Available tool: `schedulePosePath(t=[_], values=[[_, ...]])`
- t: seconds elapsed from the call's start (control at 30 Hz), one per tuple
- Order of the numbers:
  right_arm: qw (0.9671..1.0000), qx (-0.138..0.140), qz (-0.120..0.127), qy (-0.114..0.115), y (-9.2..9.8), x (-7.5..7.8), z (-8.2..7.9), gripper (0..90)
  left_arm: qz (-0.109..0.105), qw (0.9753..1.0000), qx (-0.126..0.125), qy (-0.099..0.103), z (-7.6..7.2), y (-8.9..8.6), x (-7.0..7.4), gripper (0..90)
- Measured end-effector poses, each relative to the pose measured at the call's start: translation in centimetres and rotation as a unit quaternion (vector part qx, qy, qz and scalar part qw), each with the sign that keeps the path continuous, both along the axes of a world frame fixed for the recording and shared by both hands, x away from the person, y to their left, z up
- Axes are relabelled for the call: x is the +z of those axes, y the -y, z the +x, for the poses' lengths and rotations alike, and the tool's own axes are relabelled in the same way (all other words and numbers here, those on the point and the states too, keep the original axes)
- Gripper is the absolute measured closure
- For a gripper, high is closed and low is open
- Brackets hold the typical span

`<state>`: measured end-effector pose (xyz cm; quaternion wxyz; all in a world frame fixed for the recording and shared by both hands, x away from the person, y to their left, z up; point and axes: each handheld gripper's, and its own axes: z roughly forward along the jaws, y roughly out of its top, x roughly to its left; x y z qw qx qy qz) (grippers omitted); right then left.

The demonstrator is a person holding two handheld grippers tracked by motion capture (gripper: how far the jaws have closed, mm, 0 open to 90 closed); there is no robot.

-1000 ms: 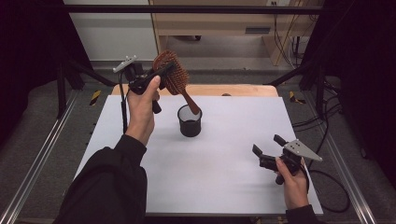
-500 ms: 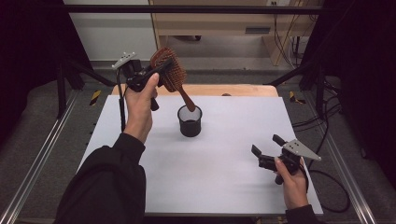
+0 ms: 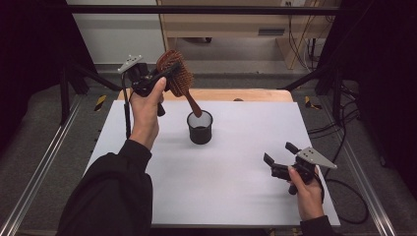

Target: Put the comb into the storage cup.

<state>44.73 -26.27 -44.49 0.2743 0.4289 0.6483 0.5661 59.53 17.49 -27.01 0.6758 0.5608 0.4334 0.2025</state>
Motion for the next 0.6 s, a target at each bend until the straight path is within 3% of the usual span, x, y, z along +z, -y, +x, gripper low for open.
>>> schedulePosePath(t=[0.4,0.5,0.6], values=[[0.9999,0.010,0.002,0.001,-0.4,0.1,0.0,3.2,0.001,1.0000,0.008,-0.005,0.9,0.7,-0.8,51.0],[0.9999,0.015,0.004,-0.002,-0.5,0.1,0.0,3.2,-0.010,0.9999,0.008,-0.011,1.1,0.7,-0.8,51.0],[0.9999,0.015,0.001,-0.002,-0.6,0.0,0.0,3.3,-0.003,0.9998,0.013,-0.015,1.1,0.6,-0.9,51.0]])
